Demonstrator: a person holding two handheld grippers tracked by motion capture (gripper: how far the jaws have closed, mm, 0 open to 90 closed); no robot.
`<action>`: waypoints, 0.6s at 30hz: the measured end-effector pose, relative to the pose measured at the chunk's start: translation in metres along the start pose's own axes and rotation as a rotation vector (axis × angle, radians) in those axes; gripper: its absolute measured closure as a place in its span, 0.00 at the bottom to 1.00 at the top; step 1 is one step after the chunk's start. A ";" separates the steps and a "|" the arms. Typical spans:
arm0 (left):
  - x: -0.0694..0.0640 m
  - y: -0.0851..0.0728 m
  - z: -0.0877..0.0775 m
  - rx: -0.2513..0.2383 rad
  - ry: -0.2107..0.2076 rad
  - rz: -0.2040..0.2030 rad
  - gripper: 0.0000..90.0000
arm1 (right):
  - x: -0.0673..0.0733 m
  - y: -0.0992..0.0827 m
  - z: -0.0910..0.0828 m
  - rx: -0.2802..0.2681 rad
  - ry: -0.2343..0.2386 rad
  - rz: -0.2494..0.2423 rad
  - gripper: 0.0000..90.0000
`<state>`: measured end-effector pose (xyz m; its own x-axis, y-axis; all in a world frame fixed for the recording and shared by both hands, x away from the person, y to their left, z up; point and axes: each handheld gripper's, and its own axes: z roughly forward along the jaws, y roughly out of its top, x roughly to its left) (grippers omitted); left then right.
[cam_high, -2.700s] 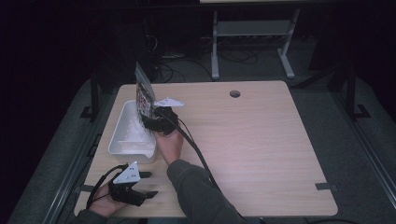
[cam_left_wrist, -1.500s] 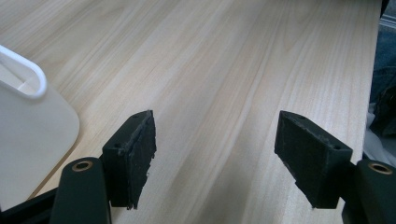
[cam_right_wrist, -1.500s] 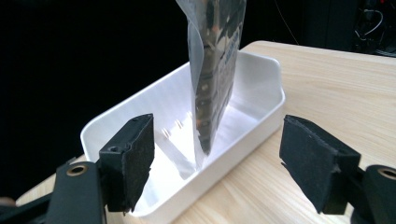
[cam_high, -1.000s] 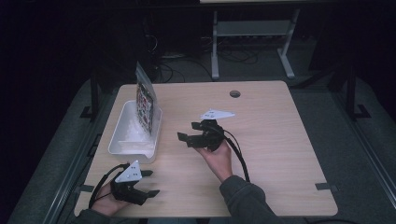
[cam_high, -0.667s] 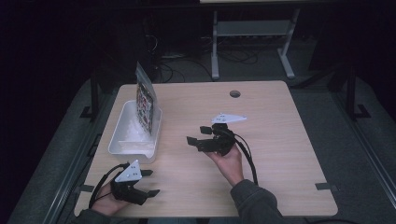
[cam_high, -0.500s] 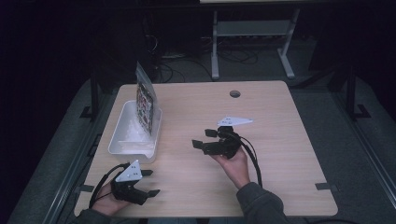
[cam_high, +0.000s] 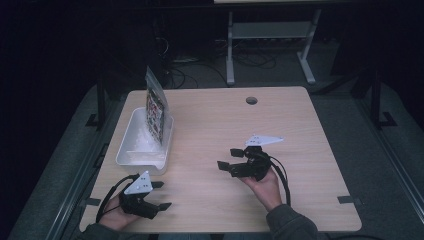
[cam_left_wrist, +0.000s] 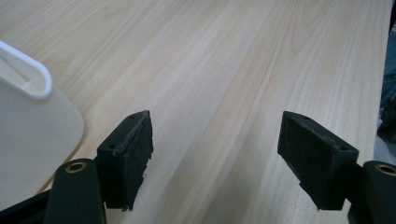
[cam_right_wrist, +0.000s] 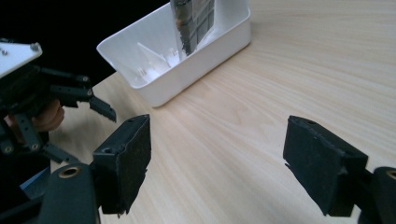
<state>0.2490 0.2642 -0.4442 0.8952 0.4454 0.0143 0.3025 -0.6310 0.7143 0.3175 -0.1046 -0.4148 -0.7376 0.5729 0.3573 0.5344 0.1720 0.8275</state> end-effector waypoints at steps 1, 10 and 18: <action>0.000 0.000 0.000 -0.002 0.001 0.000 0.29 | 0.000 -0.002 -0.001 0.003 0.000 0.001 0.25; 0.000 0.000 -0.001 -0.007 0.003 -0.001 0.29 | 0.001 -0.022 -0.014 0.022 0.015 0.012 0.25; -0.001 0.000 -0.001 -0.005 0.002 -0.001 0.29 | 0.003 -0.041 -0.019 0.071 0.013 0.001 0.25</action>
<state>0.2483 0.2645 -0.4436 0.8943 0.4472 0.0155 0.3015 -0.6279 0.7175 0.2857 -0.1253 -0.4389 -0.7424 0.5624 0.3641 0.5626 0.2282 0.7946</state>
